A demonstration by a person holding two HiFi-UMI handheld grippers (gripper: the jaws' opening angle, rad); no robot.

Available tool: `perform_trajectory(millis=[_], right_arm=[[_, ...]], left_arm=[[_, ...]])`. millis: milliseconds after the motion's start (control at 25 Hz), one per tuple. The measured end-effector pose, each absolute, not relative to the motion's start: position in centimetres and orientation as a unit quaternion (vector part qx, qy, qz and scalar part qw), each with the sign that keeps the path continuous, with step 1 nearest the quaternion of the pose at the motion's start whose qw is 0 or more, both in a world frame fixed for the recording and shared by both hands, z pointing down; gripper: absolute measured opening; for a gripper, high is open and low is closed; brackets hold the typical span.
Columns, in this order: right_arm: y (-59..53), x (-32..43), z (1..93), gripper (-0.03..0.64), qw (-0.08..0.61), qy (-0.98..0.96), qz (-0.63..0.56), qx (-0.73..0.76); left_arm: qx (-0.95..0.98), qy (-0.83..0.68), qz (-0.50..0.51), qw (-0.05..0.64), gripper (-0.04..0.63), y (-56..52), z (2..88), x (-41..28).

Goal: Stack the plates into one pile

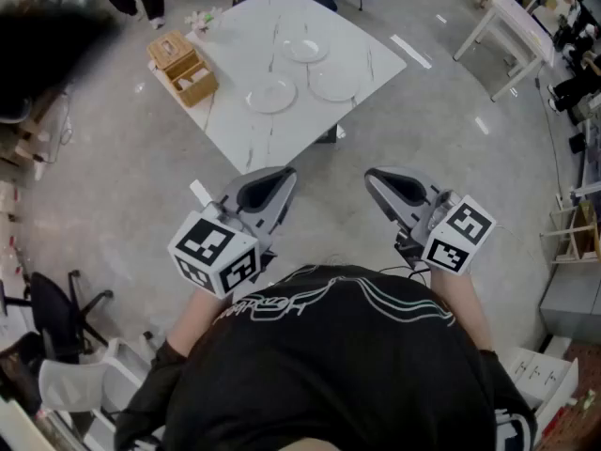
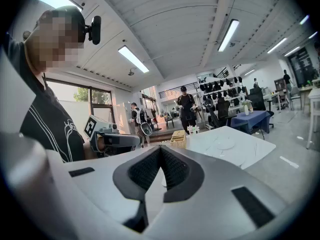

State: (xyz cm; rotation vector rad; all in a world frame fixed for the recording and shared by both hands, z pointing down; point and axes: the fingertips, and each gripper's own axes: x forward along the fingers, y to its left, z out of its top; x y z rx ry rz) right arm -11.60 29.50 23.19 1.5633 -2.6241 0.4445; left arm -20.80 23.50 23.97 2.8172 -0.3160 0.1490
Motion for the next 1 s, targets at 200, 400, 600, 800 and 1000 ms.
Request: perform_trajectory(millis=[200, 400, 600, 800, 1000], right_arm=[[29.6, -11.4, 23.2, 0.026, 0.026, -0.84, 0.148, 0.521], [29.5, -10.0, 23.6, 0.029, 0.019, -0.826, 0.16, 0.541], [28.7, -8.7, 24.9, 0.183, 0.033, -0.817, 0.175, 0.548], [27.4, -6.9, 25.7, 0.239, 0.041, -0.809, 0.174, 0.559], [25.3, -4.4, 26.6, 0.259, 0.045, -0.807, 0.178, 0.561]], left_arm=[[0.982, -0.101, 0.054, 0.152, 0.028, 23.5, 24.2, -21.0], [0.983, -0.094, 0.055, 0.15, 0.028, 23.1, 24.4, -20.2], [0.984, -0.094, 0.059, 0.141, 0.028, 22.4, 24.5, -19.4], [0.984, -0.099, 0.058, 0.134, 0.028, 21.2, 24.6, -18.6], [0.983, -0.106, 0.064, 0.133, 0.028, 19.4, 25.1, -17.0]])
